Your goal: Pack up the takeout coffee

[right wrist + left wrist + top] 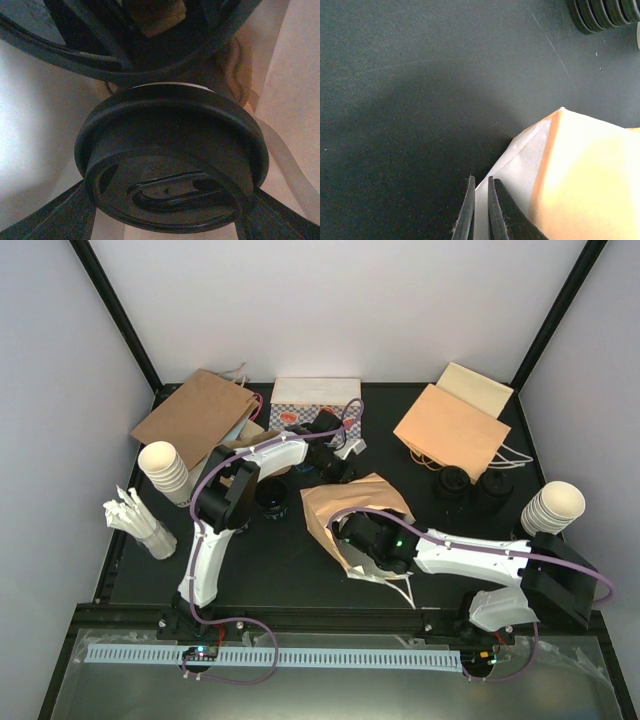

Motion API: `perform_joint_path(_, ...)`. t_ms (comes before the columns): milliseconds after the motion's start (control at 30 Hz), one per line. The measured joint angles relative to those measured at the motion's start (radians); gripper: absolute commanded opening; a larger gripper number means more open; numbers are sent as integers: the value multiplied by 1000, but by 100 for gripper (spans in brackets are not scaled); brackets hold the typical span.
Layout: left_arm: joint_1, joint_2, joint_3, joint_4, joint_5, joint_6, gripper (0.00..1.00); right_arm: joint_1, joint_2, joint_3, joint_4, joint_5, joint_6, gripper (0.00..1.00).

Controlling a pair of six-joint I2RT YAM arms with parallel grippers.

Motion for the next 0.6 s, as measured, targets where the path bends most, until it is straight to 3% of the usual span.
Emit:
perform_joint_path(300, -5, 0, -9, -3, 10, 0, 10, -6, 5, 52, -108, -41, 17, 87)
perform_joint_path(367, -5, 0, -9, -4, 11, 0, 10, -6, -1, 52, -132, -50, 21, 99)
perform_joint_path(600, -18, -5, -14, -18, 15, 0, 10, -8, -45, 68, -224, -115, 32, 100)
